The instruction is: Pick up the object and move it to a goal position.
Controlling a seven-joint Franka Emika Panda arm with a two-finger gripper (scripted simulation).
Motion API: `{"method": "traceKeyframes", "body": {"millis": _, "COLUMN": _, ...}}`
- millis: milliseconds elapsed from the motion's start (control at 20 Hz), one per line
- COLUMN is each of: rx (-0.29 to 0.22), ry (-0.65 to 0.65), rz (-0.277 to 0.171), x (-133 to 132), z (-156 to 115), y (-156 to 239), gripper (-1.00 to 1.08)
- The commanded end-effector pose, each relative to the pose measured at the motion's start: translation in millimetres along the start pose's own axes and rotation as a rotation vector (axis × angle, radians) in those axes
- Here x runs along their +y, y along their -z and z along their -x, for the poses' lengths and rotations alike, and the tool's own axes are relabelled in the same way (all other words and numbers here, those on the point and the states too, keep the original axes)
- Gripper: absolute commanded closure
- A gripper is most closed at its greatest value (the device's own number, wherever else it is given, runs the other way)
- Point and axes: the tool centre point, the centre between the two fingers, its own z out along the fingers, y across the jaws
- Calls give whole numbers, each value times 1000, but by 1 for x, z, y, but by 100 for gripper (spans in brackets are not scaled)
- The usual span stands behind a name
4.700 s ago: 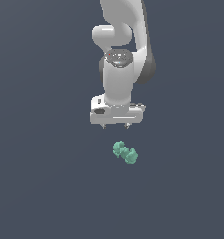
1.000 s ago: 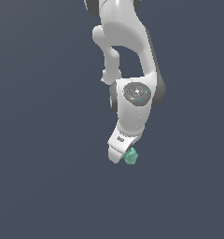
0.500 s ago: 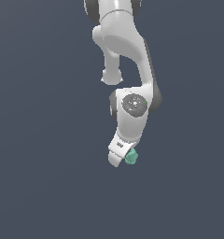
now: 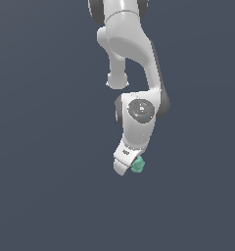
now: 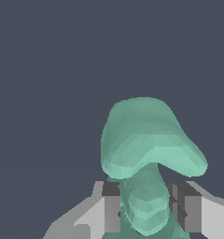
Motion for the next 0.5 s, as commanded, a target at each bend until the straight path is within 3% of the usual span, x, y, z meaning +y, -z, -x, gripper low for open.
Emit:
{"method": "traceKeyframes", "body": {"millis": 0, "rx": 0, "ry": 0, "rz": 0, "x": 0, "z": 0, "y": 0, "gripper": 108}}
{"method": "traceKeyframes", "body": {"millis": 450, "rx": 9, "ry": 21, "rz": 9, "x": 2, "z": 0, "y": 18, "gripper": 108}}
